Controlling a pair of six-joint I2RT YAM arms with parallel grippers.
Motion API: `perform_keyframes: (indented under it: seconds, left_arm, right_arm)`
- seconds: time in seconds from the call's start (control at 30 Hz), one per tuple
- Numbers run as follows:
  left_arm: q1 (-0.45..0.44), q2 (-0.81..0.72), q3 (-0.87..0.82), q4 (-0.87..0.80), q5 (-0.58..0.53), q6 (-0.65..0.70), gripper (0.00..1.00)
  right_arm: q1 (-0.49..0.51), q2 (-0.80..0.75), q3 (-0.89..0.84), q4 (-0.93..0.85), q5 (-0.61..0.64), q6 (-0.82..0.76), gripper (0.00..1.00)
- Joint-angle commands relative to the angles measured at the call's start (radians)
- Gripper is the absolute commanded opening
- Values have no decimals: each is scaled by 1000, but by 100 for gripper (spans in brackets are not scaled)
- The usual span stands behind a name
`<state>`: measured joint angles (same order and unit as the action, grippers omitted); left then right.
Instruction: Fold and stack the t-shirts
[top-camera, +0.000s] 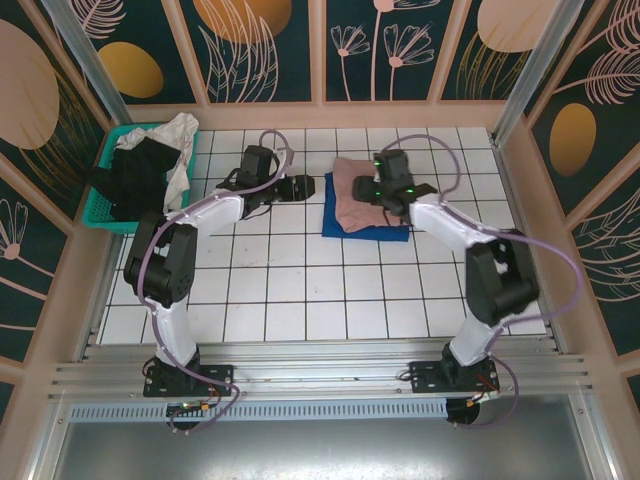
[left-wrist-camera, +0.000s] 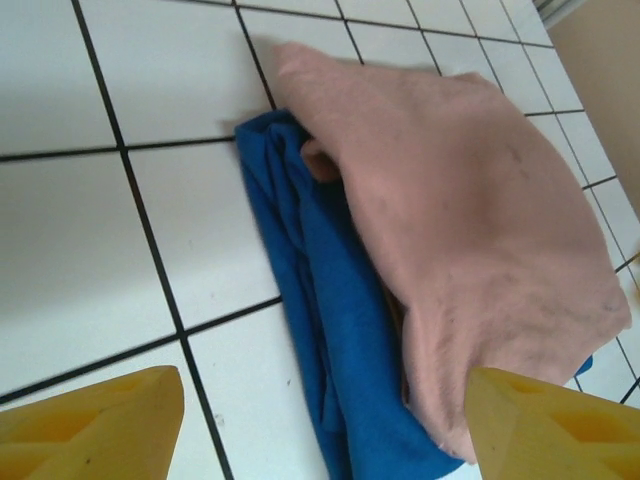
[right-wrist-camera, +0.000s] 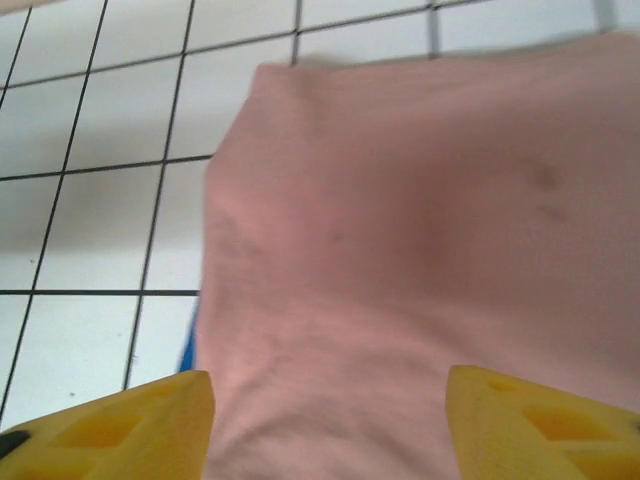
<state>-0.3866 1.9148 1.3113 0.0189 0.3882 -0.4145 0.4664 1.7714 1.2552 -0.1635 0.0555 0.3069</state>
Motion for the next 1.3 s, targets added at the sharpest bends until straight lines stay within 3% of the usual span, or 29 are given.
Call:
perform_keyframes:
  seconds: [0.0, 0.07, 0.27, 0.37, 0.5, 0.63, 0.83, 0.97, 1.27]
  left_arm:
    - [12, -45, -40, -19, -22, 36, 75]
    - [22, -58, -60, -20, -31, 44, 76]
    - [50, -67, -92, -13, -28, 55, 77]
    - [57, -67, -91, -15, -23, 61, 78]
    - [64, -72, -84, -23, -23, 75, 78]
    - [73, -71, -77, -23, -23, 83, 79]
    - [81, -58, -62, -25, -21, 83, 79]
    - [84, -60, -64, -24, -24, 84, 80]
    - [85, -66, -58, -34, -25, 84, 80]
  right_arm:
    - [67, 163, 103, -46, 92, -11, 69]
    - [75, 229, 165, -113, 165, -8, 73]
    - [91, 284, 171, -178, 216, -48, 78]
    - [86, 313, 171, -262, 298, -139, 70]
    - [-30, 318, 145, -315, 365, -289, 62]
    - [-196, 263, 87, -190, 248, -445, 58]
    - [-385, 350, 207, -112, 119, -584, 58]
    - [-434, 475, 369, -149, 119, -664, 58]
    - [-471, 596, 496, -117, 22, -789, 58]
